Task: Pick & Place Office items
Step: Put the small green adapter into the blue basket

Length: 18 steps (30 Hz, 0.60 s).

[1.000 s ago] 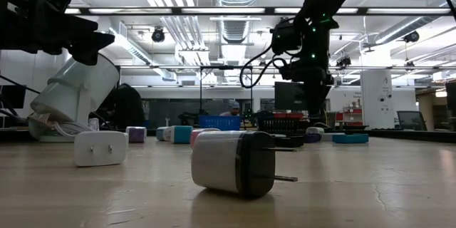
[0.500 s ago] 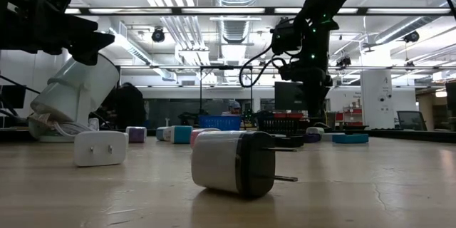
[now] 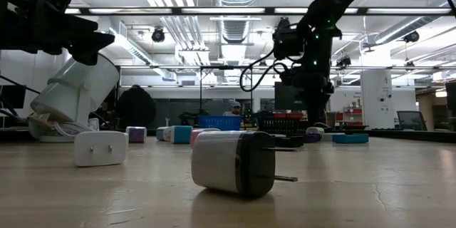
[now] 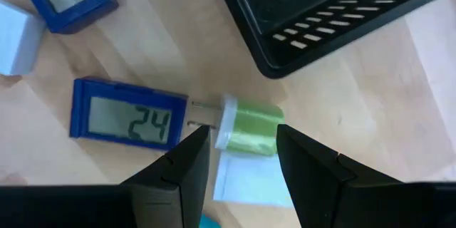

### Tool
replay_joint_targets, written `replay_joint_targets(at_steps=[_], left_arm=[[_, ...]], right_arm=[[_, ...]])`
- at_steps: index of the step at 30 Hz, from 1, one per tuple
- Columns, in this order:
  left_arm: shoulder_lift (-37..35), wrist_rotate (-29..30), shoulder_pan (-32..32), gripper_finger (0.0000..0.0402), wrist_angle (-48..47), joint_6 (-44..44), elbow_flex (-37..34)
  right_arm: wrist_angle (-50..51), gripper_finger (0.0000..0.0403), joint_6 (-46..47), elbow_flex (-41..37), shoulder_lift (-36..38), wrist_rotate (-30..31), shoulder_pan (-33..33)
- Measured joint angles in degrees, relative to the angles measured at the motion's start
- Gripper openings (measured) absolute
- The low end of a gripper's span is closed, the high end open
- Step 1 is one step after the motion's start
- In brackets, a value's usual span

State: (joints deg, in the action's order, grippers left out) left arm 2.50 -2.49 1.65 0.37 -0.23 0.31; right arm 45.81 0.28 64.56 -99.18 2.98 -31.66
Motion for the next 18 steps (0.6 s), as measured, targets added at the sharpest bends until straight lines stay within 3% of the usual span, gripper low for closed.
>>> replay_joint_targets(at_steps=[18], left_arm=[[0.0, 0.0, 0.0, 0.0227, 0.0, 0.0, 0.0]], right_arm=[[-4.8, 0.0157, 1.1, -3.6, 0.1, 0.2, 0.0]])
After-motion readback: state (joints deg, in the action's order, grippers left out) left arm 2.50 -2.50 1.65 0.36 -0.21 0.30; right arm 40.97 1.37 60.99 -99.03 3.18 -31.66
